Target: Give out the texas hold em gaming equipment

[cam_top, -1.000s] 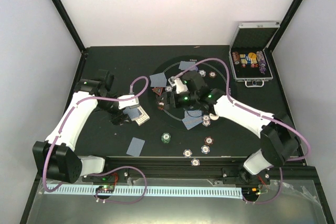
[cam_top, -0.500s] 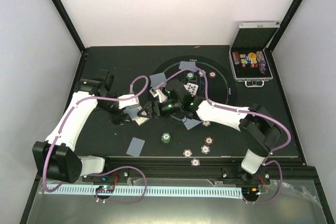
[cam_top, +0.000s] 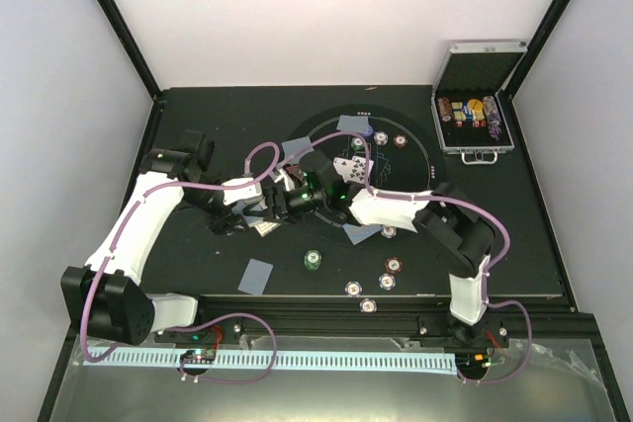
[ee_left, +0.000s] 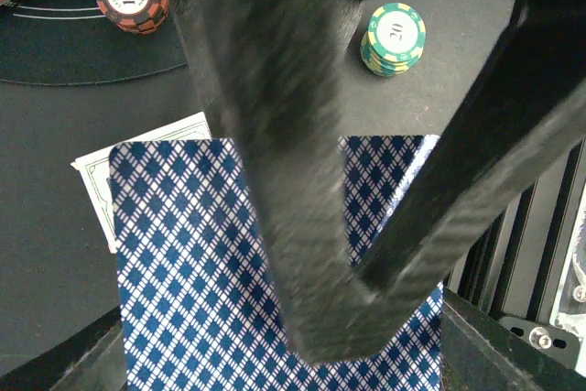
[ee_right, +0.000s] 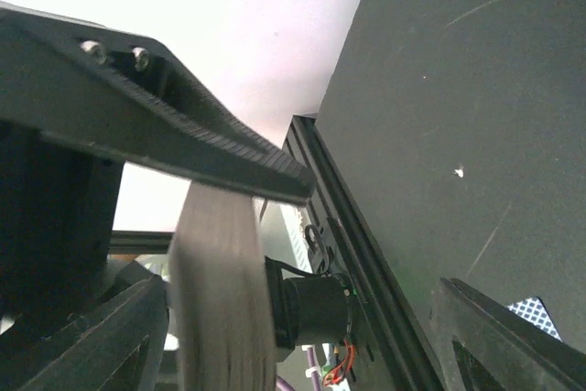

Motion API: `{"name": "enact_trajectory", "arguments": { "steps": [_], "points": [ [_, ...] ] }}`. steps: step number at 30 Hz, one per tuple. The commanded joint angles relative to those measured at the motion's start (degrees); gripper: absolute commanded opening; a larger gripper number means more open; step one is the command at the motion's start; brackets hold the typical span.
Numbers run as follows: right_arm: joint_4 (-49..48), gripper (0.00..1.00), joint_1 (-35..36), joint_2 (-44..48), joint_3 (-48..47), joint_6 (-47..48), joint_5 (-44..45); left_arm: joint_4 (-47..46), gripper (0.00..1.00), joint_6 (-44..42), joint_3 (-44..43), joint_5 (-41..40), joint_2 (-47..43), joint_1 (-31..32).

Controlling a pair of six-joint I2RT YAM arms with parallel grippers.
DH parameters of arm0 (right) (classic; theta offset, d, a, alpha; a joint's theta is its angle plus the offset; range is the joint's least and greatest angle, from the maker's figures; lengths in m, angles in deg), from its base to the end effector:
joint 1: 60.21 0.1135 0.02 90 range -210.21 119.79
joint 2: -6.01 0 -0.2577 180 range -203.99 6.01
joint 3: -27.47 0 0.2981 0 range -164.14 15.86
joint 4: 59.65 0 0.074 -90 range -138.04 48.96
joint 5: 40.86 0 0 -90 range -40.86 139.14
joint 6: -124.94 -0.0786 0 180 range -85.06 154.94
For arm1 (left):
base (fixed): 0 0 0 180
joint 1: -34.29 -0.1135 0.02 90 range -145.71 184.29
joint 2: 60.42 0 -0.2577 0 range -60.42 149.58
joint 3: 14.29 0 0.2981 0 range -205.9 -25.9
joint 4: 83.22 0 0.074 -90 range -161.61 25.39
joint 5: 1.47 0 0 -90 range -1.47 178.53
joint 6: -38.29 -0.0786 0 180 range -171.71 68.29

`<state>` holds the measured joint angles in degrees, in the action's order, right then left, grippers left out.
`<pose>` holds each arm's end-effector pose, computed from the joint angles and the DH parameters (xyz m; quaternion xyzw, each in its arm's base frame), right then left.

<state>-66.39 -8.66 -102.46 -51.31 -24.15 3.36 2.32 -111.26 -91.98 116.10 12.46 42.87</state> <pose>0.2539 0.4103 0.1600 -0.1639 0.7805 0.6029 0.0229 0.2559 -0.0754 0.2430 0.5582 0.7911 -0.1806 0.1730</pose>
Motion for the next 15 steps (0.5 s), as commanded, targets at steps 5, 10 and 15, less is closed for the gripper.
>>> {"name": "enact_trajectory", "arguments": {
  "steps": [5, 10, 15],
  "points": [
    [-9.7, 0.78, 0.7, -5.4, -3.4, -6.5, -4.3, 1.0, 0.02, -0.7, -1.9, 2.3, 0.2, -0.3],
    [-10.2, 0.74, -0.2, -5.9, -1.5, -6.8, -4.4, 0.7, 0.02, -0.8, -1.6, 1.9, -0.1, -0.3],
    [-6.1, 0.68, -2.0, -4.1, 0.8, -4.2, -3.9, 0.6, 0.02, -0.6, -1.6, 2.6, -0.1, -0.3]
  ]
}}
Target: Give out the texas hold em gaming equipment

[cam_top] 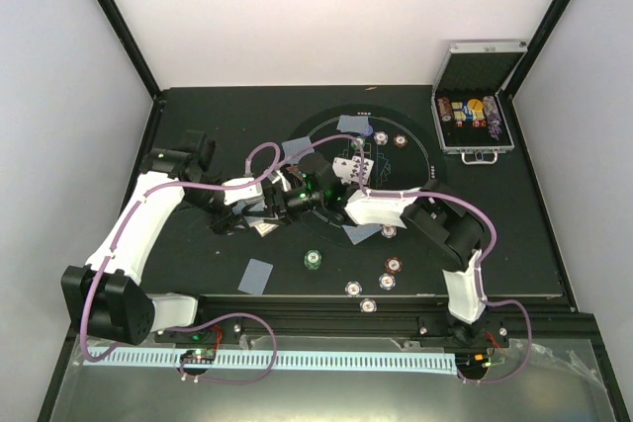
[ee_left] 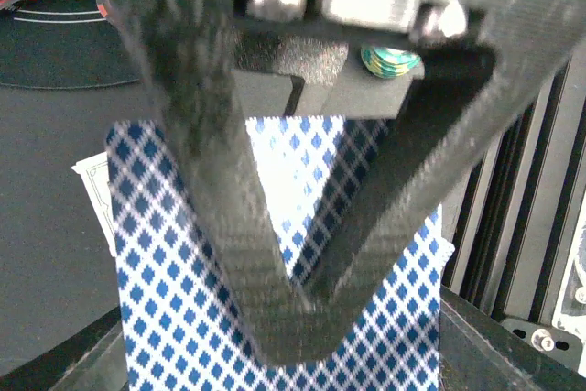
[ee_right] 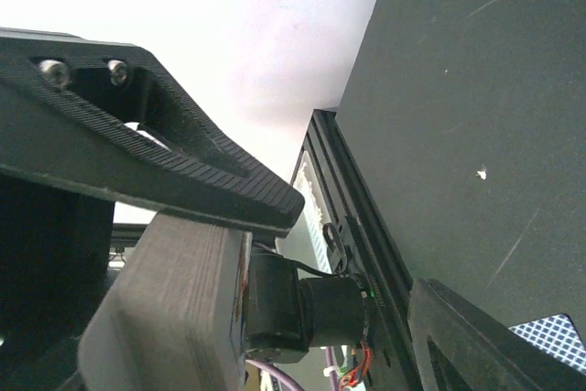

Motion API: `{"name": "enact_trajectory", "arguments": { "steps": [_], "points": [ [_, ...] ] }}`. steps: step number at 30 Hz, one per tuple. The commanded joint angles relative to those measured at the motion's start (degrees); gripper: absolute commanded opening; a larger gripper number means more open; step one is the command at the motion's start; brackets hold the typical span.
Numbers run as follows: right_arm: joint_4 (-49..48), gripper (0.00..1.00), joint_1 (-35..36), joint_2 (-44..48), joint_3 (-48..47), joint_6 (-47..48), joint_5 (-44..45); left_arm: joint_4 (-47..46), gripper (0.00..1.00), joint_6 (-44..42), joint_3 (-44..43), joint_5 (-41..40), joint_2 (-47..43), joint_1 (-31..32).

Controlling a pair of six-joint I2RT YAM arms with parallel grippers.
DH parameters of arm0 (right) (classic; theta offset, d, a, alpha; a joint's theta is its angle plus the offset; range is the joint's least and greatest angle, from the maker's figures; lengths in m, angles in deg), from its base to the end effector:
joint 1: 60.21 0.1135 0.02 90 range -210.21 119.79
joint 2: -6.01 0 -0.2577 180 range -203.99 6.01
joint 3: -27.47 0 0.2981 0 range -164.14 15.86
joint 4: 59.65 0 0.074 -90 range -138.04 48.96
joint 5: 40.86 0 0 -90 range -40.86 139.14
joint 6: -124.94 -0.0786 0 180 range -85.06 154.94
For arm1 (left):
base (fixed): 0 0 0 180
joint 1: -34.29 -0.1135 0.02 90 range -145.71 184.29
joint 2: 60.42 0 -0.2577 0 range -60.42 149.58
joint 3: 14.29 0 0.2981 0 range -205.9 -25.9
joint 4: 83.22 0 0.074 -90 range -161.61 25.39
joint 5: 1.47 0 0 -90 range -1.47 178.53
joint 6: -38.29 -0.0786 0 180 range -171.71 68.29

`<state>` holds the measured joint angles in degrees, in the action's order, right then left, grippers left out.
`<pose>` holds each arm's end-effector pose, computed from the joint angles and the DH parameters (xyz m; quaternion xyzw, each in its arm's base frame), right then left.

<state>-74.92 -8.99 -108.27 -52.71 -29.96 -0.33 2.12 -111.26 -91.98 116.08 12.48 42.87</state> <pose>0.2611 0.4203 0.1409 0.1538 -0.7624 -0.6285 0.0092 0.2565 -0.0755 0.2430 0.5584 0.7909 -0.1798 0.1743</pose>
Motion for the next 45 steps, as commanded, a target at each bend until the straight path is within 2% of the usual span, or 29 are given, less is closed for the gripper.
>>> {"name": "enact_trajectory", "arguments": {
  "steps": [1, 4, 8, 20, 29, 39, 42, 45],
  "points": [
    [4.1, 0.66, -2.1, 2.2, 2.4, 3.2, 0.0, 0.7, 0.01, -0.5, -1.6, 2.7, -0.2, -0.3],
    [10.3, 0.64, -2.6, 4.1, 2.1, 7.2, 1.2, 0.6, 0.02, -0.6, -1.6, 2.5, -0.3, -0.2],
    [12.9, 0.58, -3.1, 5.5, 2.2, 8.6, 1.5, 0.5, 0.02, -0.5, -1.6, 2.4, -0.3, -0.3],
    [15.1, 0.24, -3.4, 9.3, 2.6, 8.6, 2.3, -0.4, 0.01, -0.1, -1.0, 2.0, -0.2, -0.3],
    [20.1, 0.02, -3.6, 12.3, 2.4, 11.9, 3.7, -0.3, 0.02, -0.2, -0.9, 1.2, -0.4, -0.3],
    [31.4, 0.01, -7.8, 16.1, 0.7, 20.8, 4.6, -0.3, 0.02, -0.1, -0.7, 0.8, -0.4, -0.3],
    [44.8, 0.01, -11.3, 18.0, -3.1, 32.1, 8.0, -0.3, 0.01, -0.1, -0.9, 0.7, -0.6, -0.3],
    [59.0, 0.01, -15.2, 19.9, -8.5, 42.7, 20.3, -0.3, 0.02, 0.2, -1.0, 0.6, -0.7, -0.3]
  ]
}}
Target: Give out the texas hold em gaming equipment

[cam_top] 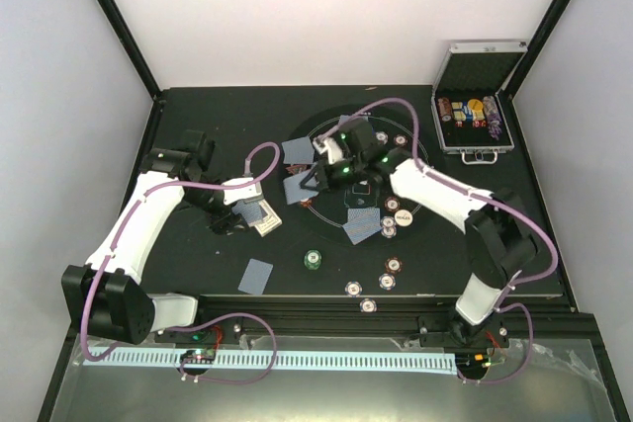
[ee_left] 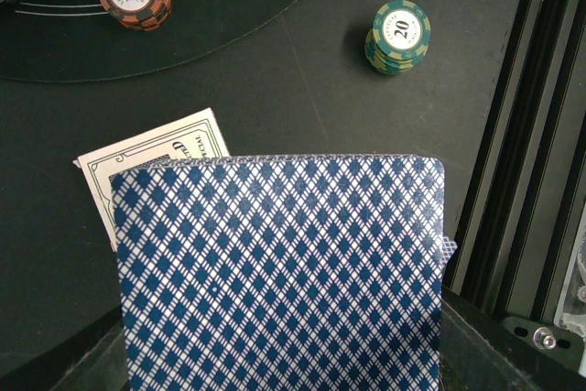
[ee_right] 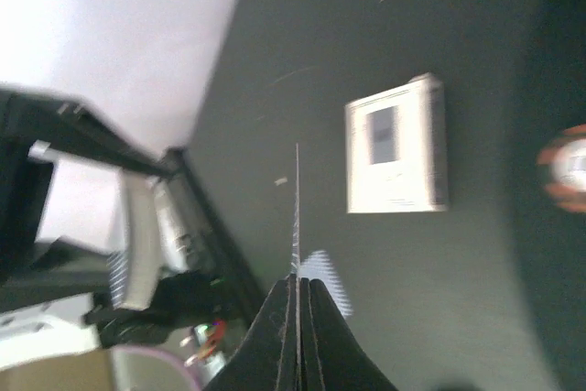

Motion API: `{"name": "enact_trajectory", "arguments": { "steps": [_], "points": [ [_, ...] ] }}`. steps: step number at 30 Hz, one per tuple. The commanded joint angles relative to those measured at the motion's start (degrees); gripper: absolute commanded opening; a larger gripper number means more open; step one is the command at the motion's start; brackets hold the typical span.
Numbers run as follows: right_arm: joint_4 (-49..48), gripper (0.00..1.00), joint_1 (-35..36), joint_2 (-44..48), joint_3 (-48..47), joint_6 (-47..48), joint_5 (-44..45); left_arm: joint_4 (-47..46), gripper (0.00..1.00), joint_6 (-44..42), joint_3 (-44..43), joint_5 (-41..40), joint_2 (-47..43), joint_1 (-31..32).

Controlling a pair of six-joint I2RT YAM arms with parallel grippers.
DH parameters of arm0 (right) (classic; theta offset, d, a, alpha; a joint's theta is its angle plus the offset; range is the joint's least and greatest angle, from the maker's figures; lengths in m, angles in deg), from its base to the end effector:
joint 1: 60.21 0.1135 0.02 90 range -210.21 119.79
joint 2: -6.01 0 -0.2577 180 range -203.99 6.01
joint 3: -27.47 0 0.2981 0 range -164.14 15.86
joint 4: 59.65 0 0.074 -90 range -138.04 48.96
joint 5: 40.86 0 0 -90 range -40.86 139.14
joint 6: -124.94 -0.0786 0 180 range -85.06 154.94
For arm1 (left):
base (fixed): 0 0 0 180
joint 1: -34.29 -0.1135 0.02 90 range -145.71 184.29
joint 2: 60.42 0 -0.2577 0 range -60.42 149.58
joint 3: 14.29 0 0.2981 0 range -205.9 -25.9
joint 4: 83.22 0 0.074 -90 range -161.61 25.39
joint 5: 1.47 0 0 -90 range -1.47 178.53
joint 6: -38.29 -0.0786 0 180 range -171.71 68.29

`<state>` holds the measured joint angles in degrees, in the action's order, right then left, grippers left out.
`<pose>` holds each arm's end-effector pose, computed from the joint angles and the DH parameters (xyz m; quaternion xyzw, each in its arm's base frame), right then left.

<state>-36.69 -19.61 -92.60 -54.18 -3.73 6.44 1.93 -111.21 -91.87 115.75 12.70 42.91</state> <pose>0.3030 0.3299 0.1968 -0.1683 0.8411 0.5055 0.0932 0.2573 -0.0754 0.2413 0.5584 0.7918 -0.1779 0.1720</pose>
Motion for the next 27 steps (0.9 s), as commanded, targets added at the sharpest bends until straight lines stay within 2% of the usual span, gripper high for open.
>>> {"name": "enact_trajectory", "arguments": {
  "steps": [1, 3, 5, 11, 14, 16, 21, 27],
  "points": [
    [24.7, 0.01, -5.5, 4.1, -8.5, 19.8, 18.3, -0.1, 0.02, 0.2, -1.1, 0.9, -0.9, -0.3],
    [29.9, 0.01, -6.5, 3.4, -10.5, 25.6, 29.5, -0.1, 0.02, 0.3, -1.2, 1.0, -0.9, -0.4],
    [30.9, 0.01, -6.6, 3.0, -10.7, 31.8, 43.1, -0.1, 0.01, 0.3, -1.3, 1.1, -0.8, -0.4],
    [19.3, 0.01, -6.5, -1.9, -6.2, 49.9, 80.0, -0.1, 0.02, 0.5, -1.0, 1.0, -0.9, -0.3],
    [12.4, 0.01, -6.4, -7.8, -6.6, 58.0, 92.1, -0.2, 0.02, 0.5, -1.0, 0.8, -0.8, -0.4],
    [6.0, 0.01, -6.2, -9.5, -4.9, 62.6, 93.6, -0.1, 0.02, 0.7, -1.1, 0.9, -0.6, -0.4],
    [-6.8, 0.01, -5.1, -11.2, 0.0, 68.2, 88.1, 0.0, 0.02, 0.8, -1.1, 0.0, -0.8, -0.4],
    [-3.7, 0.01, -5.0, -15.7, -1.1, 66.8, 84.3, -0.1, 0.01, 0.8, -1.3, -0.5, -0.7, -0.3]
  ]
}}
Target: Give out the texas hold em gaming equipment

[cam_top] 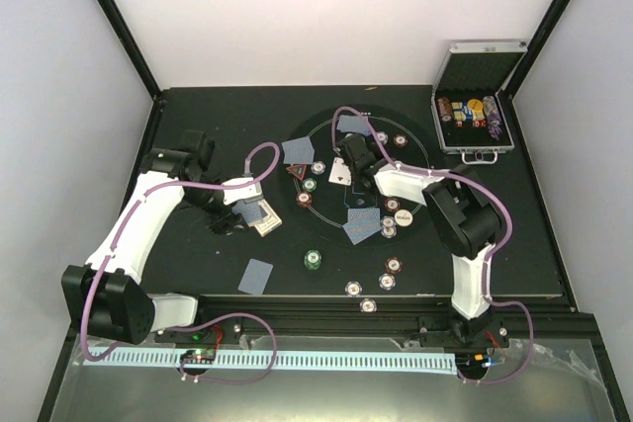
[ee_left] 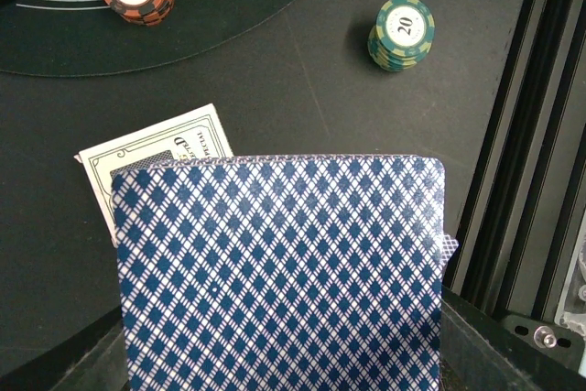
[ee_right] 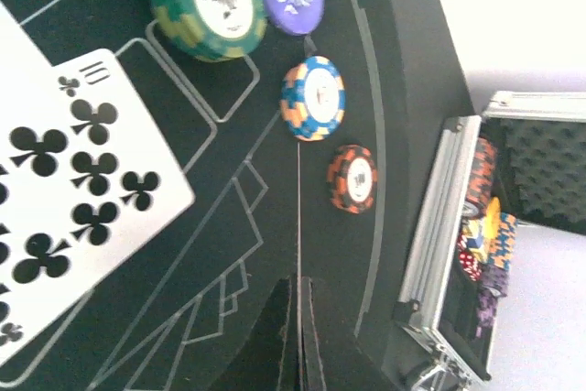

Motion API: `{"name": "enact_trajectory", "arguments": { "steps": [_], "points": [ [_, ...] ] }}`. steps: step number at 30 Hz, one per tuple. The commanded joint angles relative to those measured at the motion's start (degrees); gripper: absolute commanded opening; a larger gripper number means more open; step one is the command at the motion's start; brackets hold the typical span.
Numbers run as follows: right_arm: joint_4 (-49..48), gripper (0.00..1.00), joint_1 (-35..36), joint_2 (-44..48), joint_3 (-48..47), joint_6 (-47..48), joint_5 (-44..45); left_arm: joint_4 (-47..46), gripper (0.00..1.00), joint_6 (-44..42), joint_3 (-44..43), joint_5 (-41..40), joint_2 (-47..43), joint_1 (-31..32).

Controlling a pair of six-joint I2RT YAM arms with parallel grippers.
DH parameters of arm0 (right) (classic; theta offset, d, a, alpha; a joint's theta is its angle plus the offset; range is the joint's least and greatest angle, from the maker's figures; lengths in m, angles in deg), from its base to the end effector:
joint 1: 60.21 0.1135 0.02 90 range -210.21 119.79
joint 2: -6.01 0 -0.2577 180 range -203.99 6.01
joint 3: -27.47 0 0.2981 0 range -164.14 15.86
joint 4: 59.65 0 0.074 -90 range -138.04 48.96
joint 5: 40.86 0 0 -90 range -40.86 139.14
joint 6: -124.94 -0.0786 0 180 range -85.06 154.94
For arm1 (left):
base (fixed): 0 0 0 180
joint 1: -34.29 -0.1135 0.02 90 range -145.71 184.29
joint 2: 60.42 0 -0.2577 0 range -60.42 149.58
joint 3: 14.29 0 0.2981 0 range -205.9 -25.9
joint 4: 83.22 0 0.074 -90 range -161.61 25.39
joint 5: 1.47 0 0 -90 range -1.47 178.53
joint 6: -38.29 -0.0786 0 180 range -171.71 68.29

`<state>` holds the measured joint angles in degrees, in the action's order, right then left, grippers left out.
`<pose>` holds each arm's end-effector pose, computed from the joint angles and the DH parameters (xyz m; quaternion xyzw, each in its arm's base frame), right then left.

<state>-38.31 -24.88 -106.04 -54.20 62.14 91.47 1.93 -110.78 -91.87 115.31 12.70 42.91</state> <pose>0.4024 0.2204 0.0979 -0.3560 0.8145 -0.3186 0.3292 0.2574 -0.0748 0.2410 0.5556 0.7948 -0.1752 0.1698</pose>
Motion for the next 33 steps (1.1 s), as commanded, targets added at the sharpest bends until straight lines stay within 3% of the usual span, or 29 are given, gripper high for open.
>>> {"name": "enact_trajectory", "arguments": {
  "steps": [1, 6, 13, 18, 24, 27, 33],
  "points": [
    [-1.0, 0.01, 0.4, -2.3, -1.1, 0.0, -2.2, -0.1, 0.02, 0.4, -1.4, -0.1, -0.7, -0.3],
    [3.1, 0.08, 0.7, -3.0, -0.8, -2.0, -4.9, 0.0, 0.02, 0.6, -2.2, -0.2, -0.4, -0.4],
    [9.3, 0.38, 1.1, -0.4, 0.2, -5.5, -11.0, 0.0, 0.02, 0.7, -2.9, 0.0, -0.2, -0.4],
    [13.8, 0.54, 1.1, 0.7, -0.6, -7.8, -12.5, 0.4, 0.02, 1.0, -3.9, 0.2, -0.1, -0.4],
    [17.0, 0.57, 1.1, 3.0, -0.9, -11.8, -14.1, 0.7, 0.01, 0.9, -4.2, 0.2, -0.1, -0.4],
    [18.9, 0.63, 0.6, 5.5, -1.5, -16.0, -18.0, 0.8, 0.02, 0.8, -4.2, 0.2, -0.1, -0.4],
    [24.2, 0.69, -7.2, 9.4, -5.6, -30.0, -35.0, 0.7, 0.02, 0.7, -4.3, 0.2, -0.1, -0.4]
  ]
}}
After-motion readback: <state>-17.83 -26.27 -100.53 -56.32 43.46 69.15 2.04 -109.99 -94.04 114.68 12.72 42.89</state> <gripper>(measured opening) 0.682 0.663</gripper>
